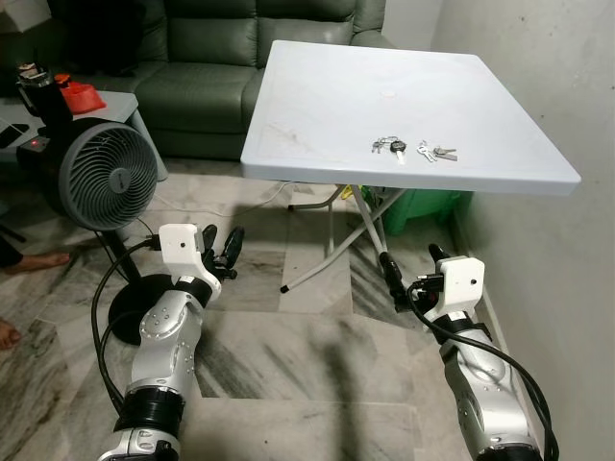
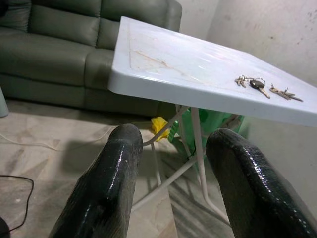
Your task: Hang keys on a hook
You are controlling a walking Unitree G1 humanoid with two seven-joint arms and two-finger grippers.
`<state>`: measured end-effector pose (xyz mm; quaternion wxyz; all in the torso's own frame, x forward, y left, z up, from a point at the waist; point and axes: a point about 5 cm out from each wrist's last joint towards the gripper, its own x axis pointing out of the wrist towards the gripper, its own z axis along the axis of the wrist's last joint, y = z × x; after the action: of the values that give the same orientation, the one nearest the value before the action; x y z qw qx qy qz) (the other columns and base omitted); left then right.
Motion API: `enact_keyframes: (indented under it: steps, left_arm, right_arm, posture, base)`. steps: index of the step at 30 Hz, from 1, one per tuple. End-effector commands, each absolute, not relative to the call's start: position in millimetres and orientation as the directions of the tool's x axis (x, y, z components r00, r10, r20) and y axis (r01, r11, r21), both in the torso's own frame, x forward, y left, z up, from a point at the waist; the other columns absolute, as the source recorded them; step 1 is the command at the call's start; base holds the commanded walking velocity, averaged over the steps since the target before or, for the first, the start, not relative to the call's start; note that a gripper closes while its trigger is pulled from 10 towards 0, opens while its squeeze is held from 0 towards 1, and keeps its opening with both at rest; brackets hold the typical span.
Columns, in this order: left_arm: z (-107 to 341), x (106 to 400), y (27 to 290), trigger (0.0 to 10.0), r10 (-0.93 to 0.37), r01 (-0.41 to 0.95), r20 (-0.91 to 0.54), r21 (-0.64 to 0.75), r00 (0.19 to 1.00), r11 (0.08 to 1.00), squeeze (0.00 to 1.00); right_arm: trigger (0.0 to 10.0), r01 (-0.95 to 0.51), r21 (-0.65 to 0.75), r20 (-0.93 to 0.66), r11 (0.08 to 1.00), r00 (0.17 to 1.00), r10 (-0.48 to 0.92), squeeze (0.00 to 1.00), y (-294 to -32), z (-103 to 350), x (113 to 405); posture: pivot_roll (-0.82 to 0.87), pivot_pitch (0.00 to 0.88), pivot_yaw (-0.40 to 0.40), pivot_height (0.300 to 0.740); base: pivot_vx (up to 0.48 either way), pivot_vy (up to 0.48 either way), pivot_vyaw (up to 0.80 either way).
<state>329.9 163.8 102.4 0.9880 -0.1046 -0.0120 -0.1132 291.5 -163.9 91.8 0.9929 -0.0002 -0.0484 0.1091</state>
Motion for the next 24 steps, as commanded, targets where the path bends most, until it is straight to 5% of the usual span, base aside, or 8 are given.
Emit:
enact_keyframes:
  steps: [1, 24]
  left_arm:
    - [103.9, 329.5, 160.8, 10.0, -0.23, 0.234, 0.043, -0.193, 0.972, 0.953, 0.0]
    - [106.2, 331.1, 153.1, 10.0, -0.258, 0.261, 0.041, -0.192, 0.965, 0.946, 0.0]
  right_arm:
    - [10.0, -0.205, -0.003, 0.109, 0.979, 0.973, 0.204, 0.0, -166.2, 95.7, 291.6]
    - [10.0, -0.204, -0.007, 0.123, 0.979, 0.971, 0.203, 0.0, -167.2, 98.5, 293.9]
  posture:
    - [-0.01, 0.077, -0.005, 0.74]
    - [-0.01, 0.073, 0.0, 0.74]
  base:
    - [0.364, 0.0, 0.0]
    - [0.392, 0.0, 0.0]
